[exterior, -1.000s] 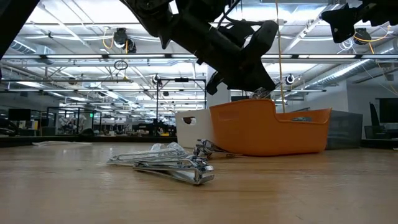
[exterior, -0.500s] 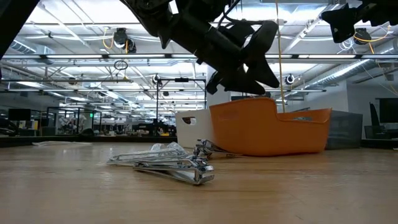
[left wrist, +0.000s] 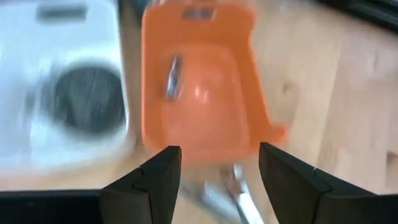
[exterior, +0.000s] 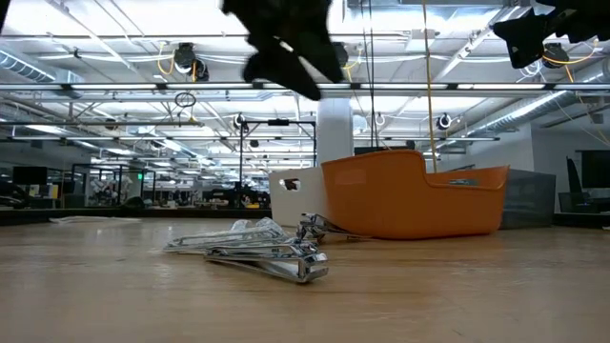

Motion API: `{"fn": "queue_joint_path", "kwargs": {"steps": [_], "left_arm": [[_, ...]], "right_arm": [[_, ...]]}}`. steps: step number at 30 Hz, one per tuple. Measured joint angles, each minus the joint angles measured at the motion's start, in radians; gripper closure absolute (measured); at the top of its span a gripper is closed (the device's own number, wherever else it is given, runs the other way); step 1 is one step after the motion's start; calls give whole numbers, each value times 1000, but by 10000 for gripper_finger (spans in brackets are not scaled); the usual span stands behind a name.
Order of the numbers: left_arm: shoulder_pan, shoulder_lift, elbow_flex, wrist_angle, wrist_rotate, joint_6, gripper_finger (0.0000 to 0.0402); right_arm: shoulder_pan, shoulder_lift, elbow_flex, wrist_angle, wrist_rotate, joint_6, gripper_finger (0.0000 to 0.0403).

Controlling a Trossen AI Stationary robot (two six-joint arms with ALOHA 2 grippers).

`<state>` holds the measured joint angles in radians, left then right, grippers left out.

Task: Pick & Place Travel size toiletries
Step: Put the silver nail cutter into the orange bin

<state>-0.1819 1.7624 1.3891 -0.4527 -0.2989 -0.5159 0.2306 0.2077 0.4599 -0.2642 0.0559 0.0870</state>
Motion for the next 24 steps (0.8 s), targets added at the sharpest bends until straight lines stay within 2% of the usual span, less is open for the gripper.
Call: {"fn": "queue_joint_path", "kwargs": {"steps": [3, 7, 11, 14, 18, 21, 24], "left_arm": [[-60, -9, 0, -121, -61, -140, 203], [-123, 45, -12, -123, -167, -233, 215], [-133, 126, -13, -101, -255, -299, 225], [-115, 187, -13, -81, -243, -377, 230], [-63, 251, -13, -75, -140, -542, 231], [-22, 275, -13, -73, -76, -560, 231], [3, 283, -13, -61, -61, -561, 231]], "right_arm": [[0, 0, 0, 5, 0, -1, 147], [0, 0, 0, 6, 4, -1, 147], [0, 0, 0, 13, 4, 3, 147], [0, 1, 0, 14, 4, 6, 147], [0, 3, 0, 14, 4, 22, 147], [0, 5, 0, 15, 4, 25, 147], [0, 7, 0, 17, 3, 25, 147]]}}
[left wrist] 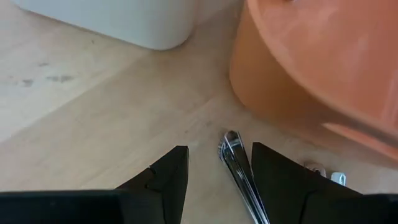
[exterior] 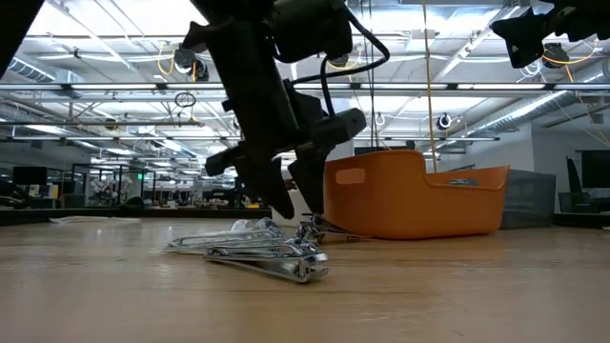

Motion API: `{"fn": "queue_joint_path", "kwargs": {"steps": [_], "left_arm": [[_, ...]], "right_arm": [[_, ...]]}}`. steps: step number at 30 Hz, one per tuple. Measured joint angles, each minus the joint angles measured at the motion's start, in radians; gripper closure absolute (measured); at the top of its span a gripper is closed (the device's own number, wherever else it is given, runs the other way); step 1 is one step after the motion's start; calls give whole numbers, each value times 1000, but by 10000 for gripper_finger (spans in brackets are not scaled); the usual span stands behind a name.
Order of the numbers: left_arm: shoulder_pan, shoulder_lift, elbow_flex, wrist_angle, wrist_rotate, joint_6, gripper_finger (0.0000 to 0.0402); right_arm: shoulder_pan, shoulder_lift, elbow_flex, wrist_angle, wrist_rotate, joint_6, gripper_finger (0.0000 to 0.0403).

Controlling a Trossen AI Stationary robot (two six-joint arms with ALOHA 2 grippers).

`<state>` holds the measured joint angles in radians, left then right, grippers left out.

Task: Pick & Place Travel size toiletries
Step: Put the silver nail cutter into the orange bin

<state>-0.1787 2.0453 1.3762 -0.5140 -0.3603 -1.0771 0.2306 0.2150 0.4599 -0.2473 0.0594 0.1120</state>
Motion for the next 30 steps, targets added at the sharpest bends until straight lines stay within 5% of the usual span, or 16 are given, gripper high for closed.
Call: {"fn": "queue_joint_path", "kwargs": {"steps": [30], "left_arm": [[-14, 49, 2, -30, 41, -48, 231]], "right_arm": [[0, -1, 0, 4, 0, 0, 147]]}}
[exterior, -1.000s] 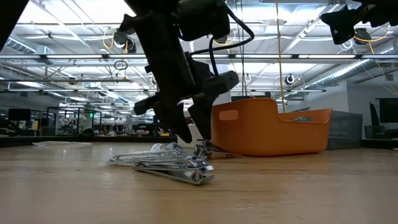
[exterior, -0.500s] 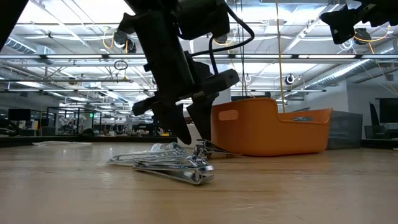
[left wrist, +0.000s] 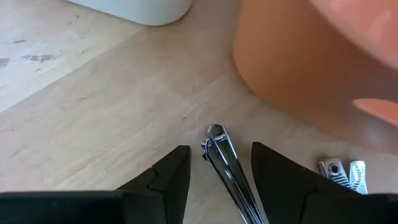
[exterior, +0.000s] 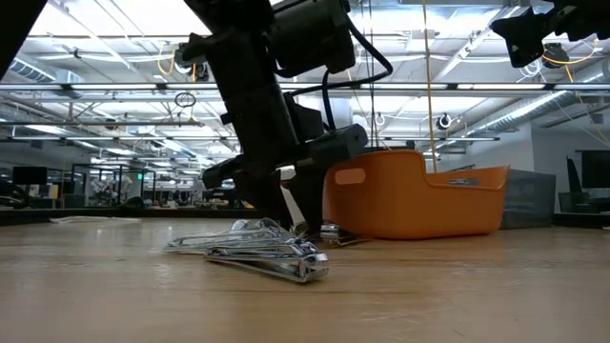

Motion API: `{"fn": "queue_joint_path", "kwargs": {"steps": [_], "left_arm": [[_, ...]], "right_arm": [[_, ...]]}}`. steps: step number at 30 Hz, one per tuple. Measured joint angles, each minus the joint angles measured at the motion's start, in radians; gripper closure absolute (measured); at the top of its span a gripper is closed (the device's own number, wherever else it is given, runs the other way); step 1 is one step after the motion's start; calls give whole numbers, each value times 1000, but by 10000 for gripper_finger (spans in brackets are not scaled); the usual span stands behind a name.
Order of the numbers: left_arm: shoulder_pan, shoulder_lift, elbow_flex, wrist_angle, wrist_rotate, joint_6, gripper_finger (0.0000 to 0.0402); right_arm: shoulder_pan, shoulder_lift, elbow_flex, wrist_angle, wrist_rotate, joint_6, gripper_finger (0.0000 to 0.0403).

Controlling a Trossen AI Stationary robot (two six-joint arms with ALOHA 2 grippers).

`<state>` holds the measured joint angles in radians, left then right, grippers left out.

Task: Pick & Place Travel size toiletries
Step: Put the silver nail cutter into the orange bin

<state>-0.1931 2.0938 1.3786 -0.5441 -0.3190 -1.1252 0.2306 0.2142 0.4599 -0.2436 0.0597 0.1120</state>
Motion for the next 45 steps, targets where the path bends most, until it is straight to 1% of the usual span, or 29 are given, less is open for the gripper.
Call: {"fn": "queue_joint_path", "kwargs": {"steps": [4, 11, 13, 17, 26, 28, 30, 33, 38, 39, 45], "left_arm": [[-14, -1, 1, -36, 9, -14, 231], [-31, -1, 1, -51, 11, -44, 231], [-32, 0, 1, -49, 0, -49, 231], [-33, 0, -1, -26, 1, -9, 231], [-33, 1, -1, -30, -1, -54, 233], [-33, 1, -1, -31, -5, -55, 244], [-34, 1, -1, -34, -19, -56, 264], [-34, 2, -2, -38, -38, -54, 304], [-34, 3, -2, -33, -43, -17, 379], [-34, 3, -2, -33, -47, -8, 387], [-40, 1, -2, -37, -62, 8, 380]], "right_arm": [[0, 0, 0, 0, 0, 0, 147], [0, 0, 0, 0, 0, -1, 147], [0, 0, 0, 0, 0, -1, 147], [0, 0, 0, 0, 0, -1, 147], [0, 0, 0, 0, 0, -1, 147], [0, 0, 0, 0, 0, -1, 147], [0, 0, 0, -1, 0, -2, 147], [0, 0, 0, -1, 0, -1, 147], [0, 0, 0, -1, -3, -2, 147], [0, 0, 0, -2, -3, -3, 147], [0, 0, 0, -2, -3, -2, 147]]}}
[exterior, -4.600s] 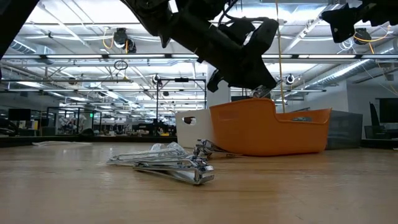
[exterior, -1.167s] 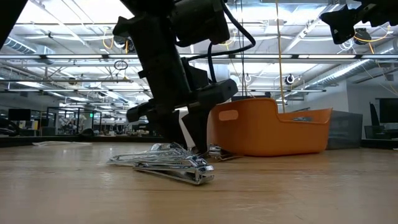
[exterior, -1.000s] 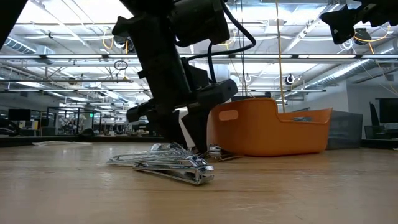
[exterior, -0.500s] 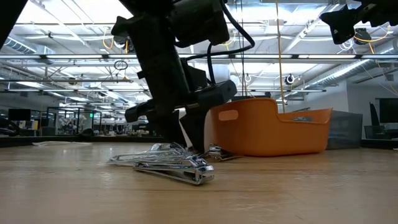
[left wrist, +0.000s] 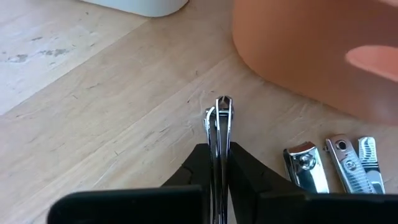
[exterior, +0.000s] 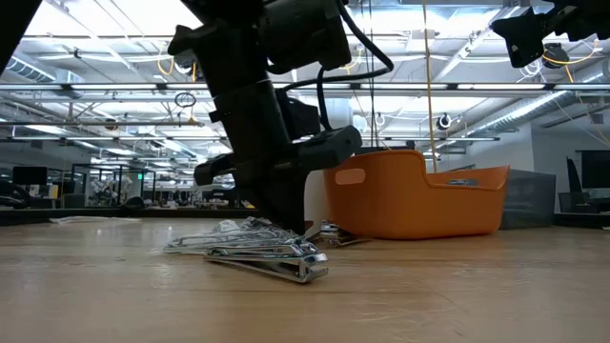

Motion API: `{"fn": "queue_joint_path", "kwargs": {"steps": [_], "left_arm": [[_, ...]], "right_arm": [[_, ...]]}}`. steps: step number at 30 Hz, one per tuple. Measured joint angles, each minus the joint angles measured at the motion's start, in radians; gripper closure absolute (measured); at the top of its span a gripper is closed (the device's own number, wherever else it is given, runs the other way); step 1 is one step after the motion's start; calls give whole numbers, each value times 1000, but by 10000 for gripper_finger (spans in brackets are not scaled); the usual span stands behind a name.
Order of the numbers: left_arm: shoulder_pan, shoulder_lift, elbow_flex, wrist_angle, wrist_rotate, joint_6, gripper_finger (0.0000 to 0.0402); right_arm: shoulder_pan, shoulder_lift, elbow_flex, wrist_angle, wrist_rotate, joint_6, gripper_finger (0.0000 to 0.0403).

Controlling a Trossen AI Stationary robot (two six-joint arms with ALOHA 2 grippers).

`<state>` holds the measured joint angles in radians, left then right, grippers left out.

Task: Pick & Place Travel size toiletries
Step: Put the silver nail cutter into the orange bin

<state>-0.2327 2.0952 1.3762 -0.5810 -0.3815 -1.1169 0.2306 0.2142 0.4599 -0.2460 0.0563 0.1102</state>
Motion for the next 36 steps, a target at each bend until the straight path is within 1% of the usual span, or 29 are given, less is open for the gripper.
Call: {"fn": "queue_joint_path", "kwargs": {"steps": [4, 8, 16, 21, 23, 25, 28, 30, 33, 36], "left_arm": [[-7, -18, -2, -6, -9, 24, 393], [-18, -60, -4, -16, -33, 39, 388], [-53, -165, -2, -27, -140, 87, 392], [-80, -225, -2, 14, -209, 168, 390], [-89, -242, -1, 60, -247, 225, 394], [-95, -245, 0, 136, -272, 314, 394], [-95, -243, 0, 282, -275, 451, 388], [-86, -239, 0, 394, -267, 531, 386], [-65, -235, 1, 519, -231, 636, 391], [-35, -234, 1, 633, -166, 694, 394]], "right_arm": [[0, 0, 0, 0, 0, 0, 147], [0, 0, 0, 0, 0, 0, 147], [0, 0, 0, 0, 0, 1, 147], [0, 0, 0, 0, 0, -1, 147], [0, 0, 0, 0, 0, -2, 147], [0, 0, 0, 0, 1, -2, 147], [0, 0, 0, -2, 2, -2, 147], [0, 0, 0, -3, 2, -2, 147], [0, 0, 0, -3, 3, -2, 147], [0, 0, 0, -4, 3, -2, 147]]}}
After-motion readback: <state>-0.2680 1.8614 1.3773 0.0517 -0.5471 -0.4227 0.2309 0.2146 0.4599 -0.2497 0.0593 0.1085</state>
